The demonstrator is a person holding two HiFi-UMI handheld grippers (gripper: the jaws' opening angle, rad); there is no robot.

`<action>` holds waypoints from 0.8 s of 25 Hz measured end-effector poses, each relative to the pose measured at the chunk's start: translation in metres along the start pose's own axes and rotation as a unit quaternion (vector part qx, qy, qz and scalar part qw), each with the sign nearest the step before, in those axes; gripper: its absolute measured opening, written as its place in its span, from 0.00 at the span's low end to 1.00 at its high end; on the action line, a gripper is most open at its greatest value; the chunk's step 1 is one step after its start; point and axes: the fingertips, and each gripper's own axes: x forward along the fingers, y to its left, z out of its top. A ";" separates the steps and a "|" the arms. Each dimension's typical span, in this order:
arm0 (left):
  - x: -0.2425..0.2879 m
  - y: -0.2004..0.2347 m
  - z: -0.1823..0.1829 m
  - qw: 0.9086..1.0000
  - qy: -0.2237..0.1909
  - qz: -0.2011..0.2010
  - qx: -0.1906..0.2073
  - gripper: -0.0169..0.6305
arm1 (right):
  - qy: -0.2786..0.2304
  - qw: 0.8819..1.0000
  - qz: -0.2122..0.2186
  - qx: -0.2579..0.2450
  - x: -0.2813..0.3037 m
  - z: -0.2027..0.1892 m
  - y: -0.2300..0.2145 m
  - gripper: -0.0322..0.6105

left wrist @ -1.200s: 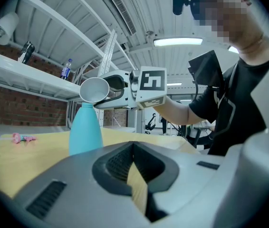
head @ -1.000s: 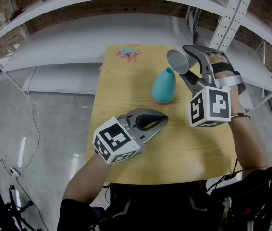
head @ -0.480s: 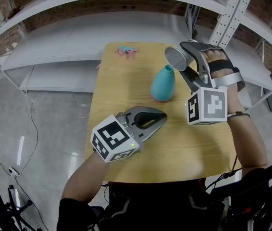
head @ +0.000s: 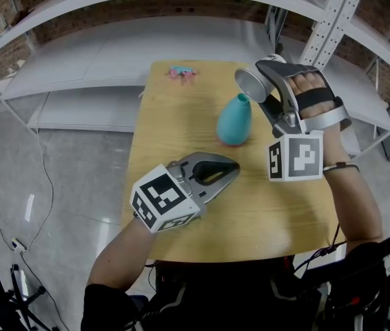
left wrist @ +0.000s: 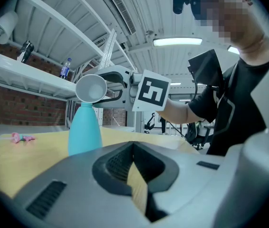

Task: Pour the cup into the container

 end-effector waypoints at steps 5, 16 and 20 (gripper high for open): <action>0.000 -0.001 0.000 1.000 0.000 0.000 0.000 0.03 | -0.001 0.999 -0.013 -0.035 -0.003 0.004 0.000 0.52; -0.001 -0.001 0.000 1.000 -0.001 0.000 0.001 0.03 | -0.010 0.997 -0.035 -0.061 -0.004 0.012 -0.001 0.52; 0.000 -0.001 0.000 1.000 -0.002 -0.001 0.001 0.03 | -0.003 0.996 -0.043 -0.081 -0.005 0.010 -0.002 0.52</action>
